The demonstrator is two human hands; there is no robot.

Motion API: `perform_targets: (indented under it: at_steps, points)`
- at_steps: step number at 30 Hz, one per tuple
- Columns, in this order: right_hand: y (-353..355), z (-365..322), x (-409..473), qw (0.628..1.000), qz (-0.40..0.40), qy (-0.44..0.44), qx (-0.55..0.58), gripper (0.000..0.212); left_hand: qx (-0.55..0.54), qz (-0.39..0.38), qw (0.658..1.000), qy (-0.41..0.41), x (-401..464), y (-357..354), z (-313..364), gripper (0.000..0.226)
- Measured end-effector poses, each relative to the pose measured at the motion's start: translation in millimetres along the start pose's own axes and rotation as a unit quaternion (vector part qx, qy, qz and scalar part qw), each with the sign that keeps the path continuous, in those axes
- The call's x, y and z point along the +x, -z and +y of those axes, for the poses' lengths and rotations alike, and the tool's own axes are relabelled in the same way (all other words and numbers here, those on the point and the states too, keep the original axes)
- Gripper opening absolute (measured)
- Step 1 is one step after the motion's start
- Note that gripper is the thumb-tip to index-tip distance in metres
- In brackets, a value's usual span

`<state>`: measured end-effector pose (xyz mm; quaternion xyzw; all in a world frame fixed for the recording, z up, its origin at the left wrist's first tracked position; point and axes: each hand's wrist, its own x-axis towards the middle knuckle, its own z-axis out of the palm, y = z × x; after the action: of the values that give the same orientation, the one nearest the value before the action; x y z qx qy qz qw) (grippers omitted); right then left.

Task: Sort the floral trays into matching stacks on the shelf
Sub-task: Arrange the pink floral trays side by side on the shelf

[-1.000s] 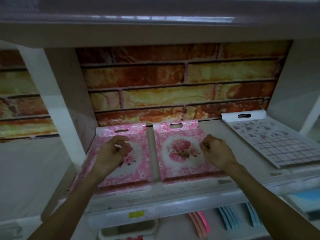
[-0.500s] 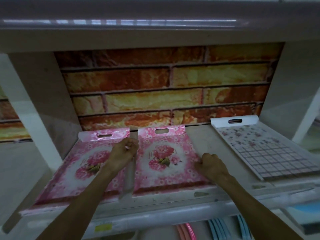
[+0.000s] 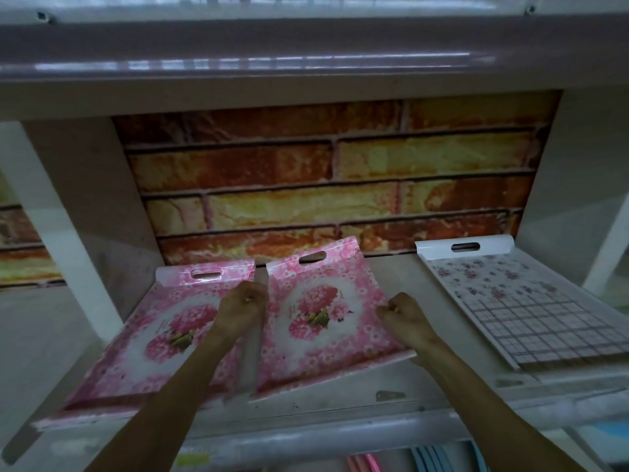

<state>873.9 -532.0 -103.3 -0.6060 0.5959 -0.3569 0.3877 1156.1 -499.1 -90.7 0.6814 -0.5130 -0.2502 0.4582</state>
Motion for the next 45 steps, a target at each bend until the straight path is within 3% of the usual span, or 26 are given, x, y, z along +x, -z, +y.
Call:
perform_targets:
  at_steps: [4, 8, 12, 14, 18, 23, 26, 28, 31, 33, 35, 39, 45]
  points:
    - [3, 12, 0, 0.998, 0.04, 0.018, 0.051, 0.019, -0.014, 0.019, 1.0, 0.013, 2, 4, 5, 0.023]
    - [7, 11, -7, 0.987, 0.078, 0.066, 0.122, 0.023, -0.088, 0.038, 0.995, 0.021, 20, 10, -13, 0.002]
    - [3, 3, -20, 0.975, 0.081, 0.101, 0.18, 0.025, -0.164, 0.014, 0.986, 0.03, 22, 8, -5, 0.038]
    - [-1, -2, -26, 0.969, 0.075, 0.117, 0.202, 0.023, -0.199, 0.013, 0.98, 0.016, 16, 6, 5, 0.037]
    - [-14, -9, -31, 0.963, 0.082, 0.136, 0.217, 0.026, -0.201, 0.047, 0.978, -0.029, 7, 13, 13, 0.013]
    - [-41, -19, -33, 0.96, 0.079, 0.135, 0.232, 0.027, -0.2, 0.034, 0.979, -0.034, 2, 42, 5, 0.015]
    - [-69, -29, -33, 0.957, 0.087, 0.142, 0.237, 0.03, -0.228, 0.014, 0.974, -0.001, -2, 70, -11, 0.033]
    - [-90, -35, -32, 0.959, 0.087, 0.142, 0.231, 0.03, -0.219, 0.006, 0.976, 0.014, -6, 92, -21, 0.037]
    - [-122, -46, -31, 0.96, 0.075, 0.135, 0.234, 0.026, -0.165, 0.0, 0.986, -0.004, -15, 124, -32, 0.017]
    - [-142, -54, -32, 0.961, 0.064, 0.129, 0.236, 0.023, -0.135, 0.007, 0.991, 0.0, -19, 143, -44, 0.02]
    - [-161, -62, -33, 0.963, 0.057, 0.122, 0.234, 0.022, -0.096, 0.042, 0.994, 0.024, -22, 159, -55, 0.024]
    - [-189, -72, -35, 0.968, 0.049, 0.121, 0.214, 0.028, -0.022, 0.087, 0.996, 0.025, -22, 187, -77, 0.008]
    - [-207, -81, -37, 0.984, 0.034, 0.136, 0.106, 0.031, 0.05, 0.093, 0.994, 0.038, -25, 210, -96, 0.044]
